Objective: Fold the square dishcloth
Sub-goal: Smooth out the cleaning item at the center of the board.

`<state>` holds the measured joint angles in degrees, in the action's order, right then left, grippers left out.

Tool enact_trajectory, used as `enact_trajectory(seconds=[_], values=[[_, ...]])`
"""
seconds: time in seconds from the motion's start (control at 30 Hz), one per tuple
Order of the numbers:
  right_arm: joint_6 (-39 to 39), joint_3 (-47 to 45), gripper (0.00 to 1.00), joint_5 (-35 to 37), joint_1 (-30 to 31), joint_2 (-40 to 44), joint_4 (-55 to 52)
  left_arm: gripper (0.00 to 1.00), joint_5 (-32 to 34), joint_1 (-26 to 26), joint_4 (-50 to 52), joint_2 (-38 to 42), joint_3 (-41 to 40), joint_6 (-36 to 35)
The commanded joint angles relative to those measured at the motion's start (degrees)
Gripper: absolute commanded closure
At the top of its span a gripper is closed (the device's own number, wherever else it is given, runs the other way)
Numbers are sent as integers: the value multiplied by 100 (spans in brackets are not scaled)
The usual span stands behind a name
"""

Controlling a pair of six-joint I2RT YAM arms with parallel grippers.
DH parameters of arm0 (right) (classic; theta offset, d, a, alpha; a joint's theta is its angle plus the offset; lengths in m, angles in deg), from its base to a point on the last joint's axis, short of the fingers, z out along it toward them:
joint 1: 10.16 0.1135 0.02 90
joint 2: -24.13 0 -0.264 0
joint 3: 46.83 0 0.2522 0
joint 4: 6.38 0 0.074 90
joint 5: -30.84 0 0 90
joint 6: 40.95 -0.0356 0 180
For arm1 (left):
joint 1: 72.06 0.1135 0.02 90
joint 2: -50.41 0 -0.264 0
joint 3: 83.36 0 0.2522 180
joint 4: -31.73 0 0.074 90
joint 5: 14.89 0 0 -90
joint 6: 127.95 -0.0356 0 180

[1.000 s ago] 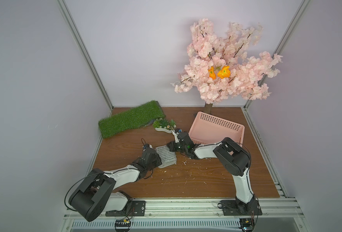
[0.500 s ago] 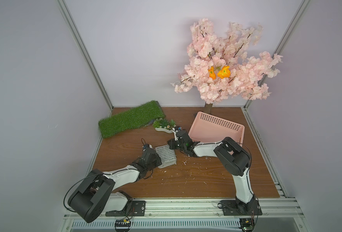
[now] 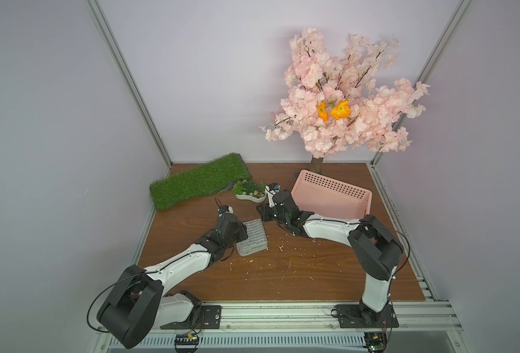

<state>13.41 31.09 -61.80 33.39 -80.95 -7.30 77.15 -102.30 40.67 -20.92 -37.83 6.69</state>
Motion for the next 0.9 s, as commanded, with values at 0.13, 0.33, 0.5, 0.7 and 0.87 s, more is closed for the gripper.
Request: enact_trajectory(seconds=[0.13, 0.33, 0.5, 0.7, 0.87], values=[[-199, -796, 81, -314, 312, 531, 149, 79, 102, 232, 145, -52, 351, -240], [-582, -1236, 83, -655, 518, 638, 553, 79, -271, 518, -230, -293, 430, -289], [-659, -1265, 83, -661, 697, 475, 569, 80, -437, 554, -399, -722, 539, -351], [-754, -1356, 84, -711, 714, 307, 678, 81, -501, 615, -671, -1190, 500, -338], [-809, -1590, 84, -704, 709, 325, 723, 82, -491, 683, -757, -1595, 475, -280]])
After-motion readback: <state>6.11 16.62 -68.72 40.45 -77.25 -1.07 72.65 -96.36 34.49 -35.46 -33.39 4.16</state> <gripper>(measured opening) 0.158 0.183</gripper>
